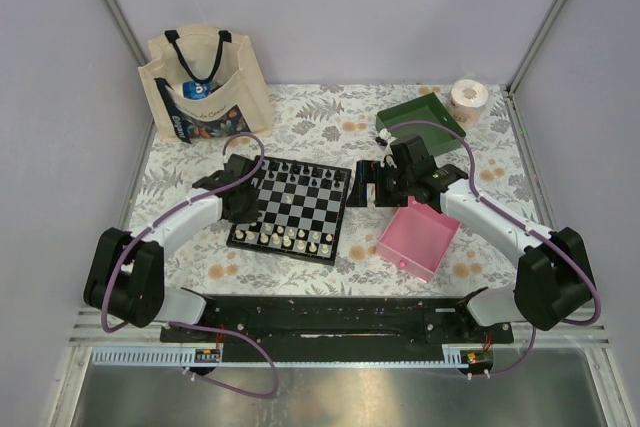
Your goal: Set up the chess pieces on the board
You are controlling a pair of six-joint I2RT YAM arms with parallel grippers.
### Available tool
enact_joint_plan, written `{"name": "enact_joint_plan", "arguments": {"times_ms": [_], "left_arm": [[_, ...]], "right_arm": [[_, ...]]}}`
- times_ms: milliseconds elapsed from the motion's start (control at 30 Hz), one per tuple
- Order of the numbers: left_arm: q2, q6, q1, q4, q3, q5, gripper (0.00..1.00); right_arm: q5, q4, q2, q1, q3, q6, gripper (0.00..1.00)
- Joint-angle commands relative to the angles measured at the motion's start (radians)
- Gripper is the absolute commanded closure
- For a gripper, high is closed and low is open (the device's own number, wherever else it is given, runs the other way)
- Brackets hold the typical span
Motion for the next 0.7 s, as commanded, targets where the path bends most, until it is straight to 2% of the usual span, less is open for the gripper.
{"name": "enact_joint_plan", "arguments": {"times_ms": [0,400,500,667], "left_arm": [[0.02,0.018,-0.007,0.026,0.004,0.027,1.0],[0.049,0.016,-0.019,0.026,0.016,0.037,0.99],[0.052,0.016,-0.024,0.026,0.018,0.032,0.92],[0.061,0.016,-0.027,0.014,0.024,0.023,0.86]], "right_arm": [[-0.018,0.029,0.007,0.004,0.046,0.005,0.01],[-0.016,0.028,0.011,0.004,0.045,0.001,0.0],[-0.016,0.028,0.011,0.004,0.043,-0.001,0.0],[-0.018,0.031,0.013,0.002,0.039,0.001,0.01]]}}
